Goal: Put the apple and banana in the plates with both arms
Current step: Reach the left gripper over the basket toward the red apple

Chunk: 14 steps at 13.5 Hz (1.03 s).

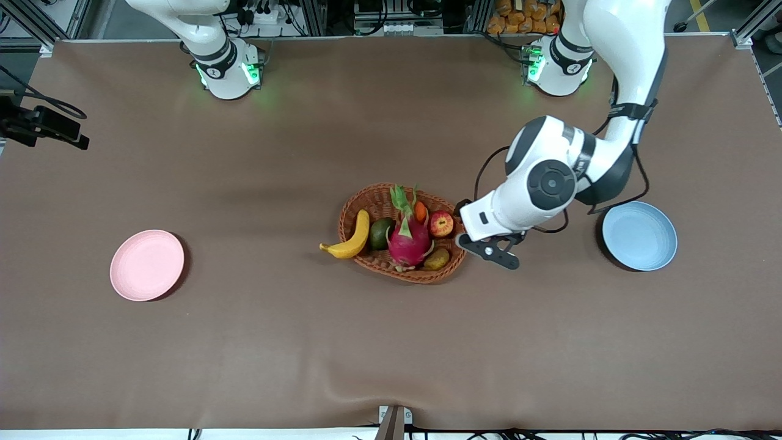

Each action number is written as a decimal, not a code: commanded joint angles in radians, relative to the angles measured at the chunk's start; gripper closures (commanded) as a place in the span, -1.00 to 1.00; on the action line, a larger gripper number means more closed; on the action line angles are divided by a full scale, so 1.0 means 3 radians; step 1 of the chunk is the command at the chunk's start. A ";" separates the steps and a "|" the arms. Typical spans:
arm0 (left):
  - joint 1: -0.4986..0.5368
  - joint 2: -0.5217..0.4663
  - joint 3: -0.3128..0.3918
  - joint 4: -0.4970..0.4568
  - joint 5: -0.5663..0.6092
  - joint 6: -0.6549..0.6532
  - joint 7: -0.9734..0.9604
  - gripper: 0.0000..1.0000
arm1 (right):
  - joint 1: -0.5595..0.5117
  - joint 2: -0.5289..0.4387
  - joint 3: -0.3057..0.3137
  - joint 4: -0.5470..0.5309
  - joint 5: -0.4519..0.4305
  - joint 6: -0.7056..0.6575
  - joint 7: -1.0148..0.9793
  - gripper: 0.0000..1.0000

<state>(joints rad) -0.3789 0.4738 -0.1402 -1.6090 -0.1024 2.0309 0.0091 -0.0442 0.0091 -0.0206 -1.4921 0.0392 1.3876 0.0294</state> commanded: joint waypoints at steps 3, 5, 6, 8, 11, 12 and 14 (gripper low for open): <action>0.0036 -0.0147 -0.0136 -0.0511 0.0009 0.0547 0.0322 -1.00 | -0.0026 0.0087 0.0018 0.0004 0.0053 0.0063 0.0015 -1.00; 0.0020 -0.0153 -0.0197 -0.0680 0.0009 0.0761 0.0327 -1.00 | -0.0001 0.0163 0.0023 -0.0002 0.0058 0.0135 0.0015 -1.00; 0.0025 -0.0198 -0.0243 -0.0782 0.0009 0.0874 0.0327 -1.00 | 0.0014 0.0204 0.0023 -0.0002 0.0058 0.0186 0.0015 -1.00; 0.0041 -0.0219 -0.0259 -0.0930 0.0009 0.1058 0.0338 -1.00 | 0.0065 0.0296 0.0028 0.0003 0.0058 0.0283 0.0015 -1.00; 0.0020 -0.0133 -0.0279 -0.0987 0.0009 0.1263 0.0338 -1.00 | 0.0183 0.0511 0.0028 0.0004 0.0089 0.0507 0.0020 -1.00; 0.0015 -0.0107 -0.0279 -0.0987 0.0009 0.1304 0.0338 -1.00 | 0.0209 0.0572 0.0028 0.0004 0.0180 0.0569 0.0040 -1.00; 0.0005 -0.0061 -0.0315 -0.0992 0.0009 0.1411 0.0338 -1.00 | 0.0234 0.0700 0.0028 0.0004 0.0390 0.0686 0.0066 -1.00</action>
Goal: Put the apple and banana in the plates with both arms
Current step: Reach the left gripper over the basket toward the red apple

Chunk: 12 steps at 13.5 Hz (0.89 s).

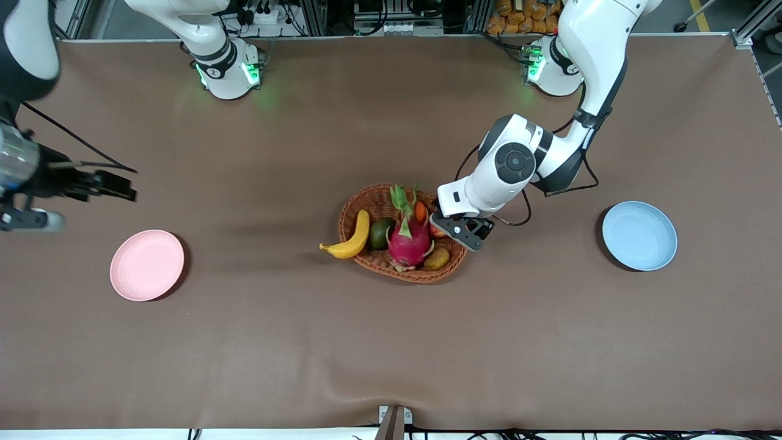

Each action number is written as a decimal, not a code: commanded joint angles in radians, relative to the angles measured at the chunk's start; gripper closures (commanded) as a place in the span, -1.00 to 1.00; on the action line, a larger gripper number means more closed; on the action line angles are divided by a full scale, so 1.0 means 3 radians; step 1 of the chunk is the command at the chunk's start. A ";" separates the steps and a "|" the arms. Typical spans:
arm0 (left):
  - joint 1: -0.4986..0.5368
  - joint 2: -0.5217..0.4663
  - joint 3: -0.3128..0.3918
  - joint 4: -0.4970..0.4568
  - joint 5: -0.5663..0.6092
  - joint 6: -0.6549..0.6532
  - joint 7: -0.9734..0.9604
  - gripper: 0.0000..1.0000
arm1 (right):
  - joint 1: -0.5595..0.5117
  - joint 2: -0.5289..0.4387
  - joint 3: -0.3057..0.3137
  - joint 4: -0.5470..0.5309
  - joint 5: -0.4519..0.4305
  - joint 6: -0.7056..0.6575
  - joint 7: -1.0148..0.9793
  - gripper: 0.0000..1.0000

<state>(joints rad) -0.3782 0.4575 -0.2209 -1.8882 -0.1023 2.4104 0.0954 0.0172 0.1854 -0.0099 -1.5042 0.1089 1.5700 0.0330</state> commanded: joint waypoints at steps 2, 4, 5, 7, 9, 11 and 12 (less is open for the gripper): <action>-0.0013 0.0060 -0.0071 -0.0062 0.0004 0.0162 0.0050 -1.00 | 0.0101 0.0200 -0.0013 0.0049 0.0179 0.0222 0.0064 -1.00; -0.0048 0.0131 -0.0077 -0.0067 0.0004 0.0264 0.0035 -1.00 | 0.0177 0.0256 -0.0013 0.0049 0.0179 0.0284 0.0216 -1.00; -0.0069 0.0152 -0.0071 -0.0067 0.0004 0.0269 0.0030 -1.00 | 0.0244 0.0272 -0.0013 0.0049 0.0179 0.0319 0.0303 -1.00; -0.0064 0.0157 -0.0071 -0.0123 0.0004 0.0300 0.0035 -1.00 | 0.0356 0.0328 -0.0013 0.0049 0.0179 0.0422 0.0518 -1.00; -0.0079 0.0188 -0.0076 -0.0164 0.0004 0.0402 0.0030 -1.00 | 0.0393 0.0328 -0.0013 0.0069 0.0179 0.0437 0.0590 -1.00; -0.0084 0.0239 -0.0071 -0.0169 0.0004 0.0479 0.0030 -1.00 | 0.0418 0.0333 -0.0013 0.0069 0.0179 0.0468 0.0601 -1.00; -0.0094 0.0254 -0.0071 -0.0164 0.0004 0.0509 0.0030 -1.00 | 0.0428 0.0333 -0.0013 0.0069 0.0179 0.0463 0.0601 -1.00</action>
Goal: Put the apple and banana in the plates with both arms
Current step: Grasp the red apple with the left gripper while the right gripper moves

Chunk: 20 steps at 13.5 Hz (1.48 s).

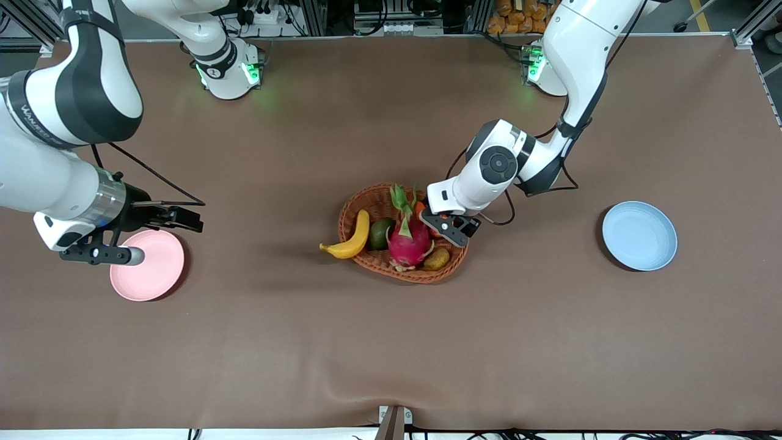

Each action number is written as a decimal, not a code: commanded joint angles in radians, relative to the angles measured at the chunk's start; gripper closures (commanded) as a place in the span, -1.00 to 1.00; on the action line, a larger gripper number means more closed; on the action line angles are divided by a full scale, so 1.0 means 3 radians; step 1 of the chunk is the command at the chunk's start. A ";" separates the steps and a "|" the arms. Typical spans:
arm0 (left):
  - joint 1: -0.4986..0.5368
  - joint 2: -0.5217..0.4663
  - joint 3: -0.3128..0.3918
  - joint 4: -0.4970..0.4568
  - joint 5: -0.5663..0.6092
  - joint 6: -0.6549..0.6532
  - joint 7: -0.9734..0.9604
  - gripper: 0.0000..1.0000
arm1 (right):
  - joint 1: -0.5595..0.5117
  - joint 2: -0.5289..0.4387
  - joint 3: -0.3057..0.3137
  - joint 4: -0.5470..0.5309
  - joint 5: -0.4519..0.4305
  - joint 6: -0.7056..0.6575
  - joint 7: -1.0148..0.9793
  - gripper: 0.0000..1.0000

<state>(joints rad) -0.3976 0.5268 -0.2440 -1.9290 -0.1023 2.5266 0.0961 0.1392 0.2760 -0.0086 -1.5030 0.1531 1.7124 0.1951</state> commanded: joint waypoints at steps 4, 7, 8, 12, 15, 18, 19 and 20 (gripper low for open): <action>-0.0040 0.0039 0.0006 -0.0033 -0.0001 0.0179 -0.0013 -0.65 | 0.0093 0.0031 -0.0017 0.0065 0.0037 0.0024 0.0158 -1.00; -0.0066 -0.0104 0.0000 -0.0145 -0.0001 0.0117 -0.0105 0.11 | 0.0149 0.0036 -0.0012 0.0060 0.0037 0.0075 0.0326 -1.00; -0.0060 -0.0180 -0.0005 -0.0212 -0.0001 0.0112 -0.0111 0.23 | 0.0180 0.0036 -0.0012 0.0060 0.0037 0.0111 0.0402 -1.00; -0.0030 -0.0563 -0.0066 -0.0315 -0.0027 -0.0331 -0.0166 0.24 | 0.0354 0.0092 -0.0017 0.0065 0.0032 0.0335 0.0877 -1.00; -0.0020 -0.0835 -0.0107 -0.0314 -0.0037 -0.0695 -0.0193 0.25 | 0.0502 0.0199 -0.0017 0.0065 -0.0014 0.0560 0.1291 -1.00; 0.0118 -0.1050 -0.0102 -0.0299 -0.0175 -0.0992 -0.0228 0.50 | 0.0670 0.0373 -0.0022 0.0060 -0.0030 0.0811 0.1710 -1.00; 0.0215 -0.1086 -0.0102 -0.0284 -0.0175 -0.1033 -0.0198 0.52 | 0.0732 0.0409 -0.0022 0.0060 -0.0096 0.0837 0.1879 -1.00; 0.0357 -0.1106 -0.0102 -0.0279 -0.0175 -0.1064 -0.0182 0.51 | 0.0793 0.0425 -0.0022 0.0060 -0.0218 0.0837 0.2017 -1.00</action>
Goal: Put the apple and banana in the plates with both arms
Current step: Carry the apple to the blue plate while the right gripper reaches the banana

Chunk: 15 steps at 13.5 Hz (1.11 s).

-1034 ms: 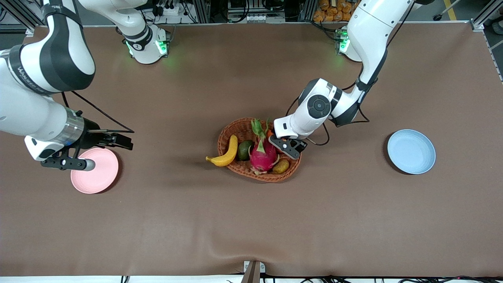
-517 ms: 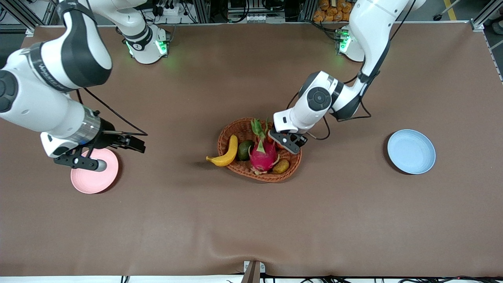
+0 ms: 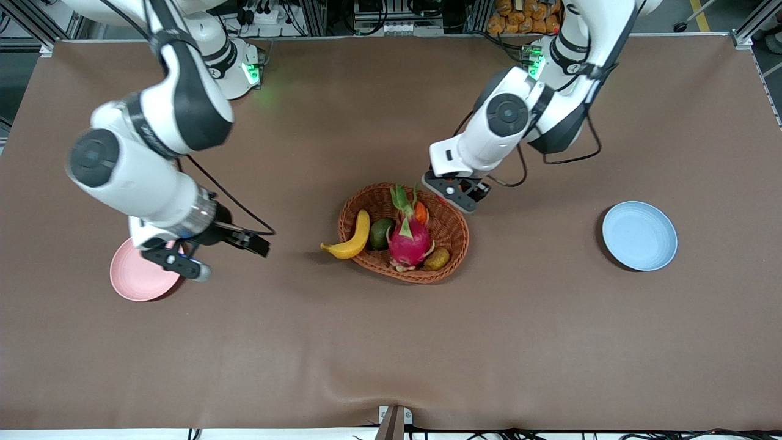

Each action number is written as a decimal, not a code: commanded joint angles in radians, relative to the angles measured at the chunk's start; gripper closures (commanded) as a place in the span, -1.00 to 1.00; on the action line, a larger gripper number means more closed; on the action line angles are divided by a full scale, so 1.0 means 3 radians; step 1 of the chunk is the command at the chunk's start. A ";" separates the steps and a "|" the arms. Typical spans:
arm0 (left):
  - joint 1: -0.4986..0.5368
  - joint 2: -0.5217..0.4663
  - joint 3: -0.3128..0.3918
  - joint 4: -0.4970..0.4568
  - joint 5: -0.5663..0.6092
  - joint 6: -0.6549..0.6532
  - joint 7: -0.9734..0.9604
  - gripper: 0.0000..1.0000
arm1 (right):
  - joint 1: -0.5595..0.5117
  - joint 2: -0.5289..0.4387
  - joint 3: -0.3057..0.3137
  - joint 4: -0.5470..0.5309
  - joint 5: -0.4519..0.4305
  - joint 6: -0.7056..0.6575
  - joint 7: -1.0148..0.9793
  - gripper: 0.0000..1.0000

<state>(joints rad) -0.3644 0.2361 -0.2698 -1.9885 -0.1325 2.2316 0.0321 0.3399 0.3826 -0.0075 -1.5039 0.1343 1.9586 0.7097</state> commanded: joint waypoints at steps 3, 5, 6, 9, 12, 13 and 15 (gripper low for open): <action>0.0727 -0.0148 -0.0011 -0.0085 -0.0075 -0.0091 0.0011 0.25 | 0.0211 0.0146 -0.0026 0.0053 -0.0253 0.0082 0.0441 -1.00; 0.1004 -0.0138 0.0004 -0.0091 -0.0039 -0.0101 0.0026 0.25 | 0.0329 0.0268 -0.0026 0.0043 -0.0263 0.0251 0.0706 -1.00; 0.1131 -0.0143 0.0015 -0.0096 -0.0034 -0.0127 0.0026 0.25 | 0.0425 0.0330 -0.0026 0.0043 -0.0319 0.0302 0.0849 -1.00; 0.1602 -0.0102 0.0010 -0.0116 0.0251 -0.0178 0.0026 0.23 | 0.0681 0.0514 -0.0026 0.0017 -0.0743 0.0374 0.1299 -1.00; 0.2001 -0.0092 0.0004 -0.0152 0.0589 -0.0173 0.0102 0.23 | 0.0789 0.0555 -0.0026 -0.0207 -0.0785 0.0787 0.1602 -1.00; 0.2134 -0.0046 0.0004 -0.0152 0.0646 -0.0168 0.0224 0.23 | 0.0789 0.0560 -0.0026 -0.0253 -0.0785 0.0874 0.1638 -1.00; 0.2359 0.0031 -0.0001 -0.0167 0.0651 -0.0142 0.0449 0.23 | 0.0800 0.0581 -0.0026 -0.0269 -0.0785 0.0952 0.1669 -1.00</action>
<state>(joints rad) 0.2860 0.2301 -0.2544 -2.0330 0.0420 2.1908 0.1149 0.5761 0.5665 -0.0090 -1.5681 -0.0753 2.2187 1.1758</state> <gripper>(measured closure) 0.247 0.000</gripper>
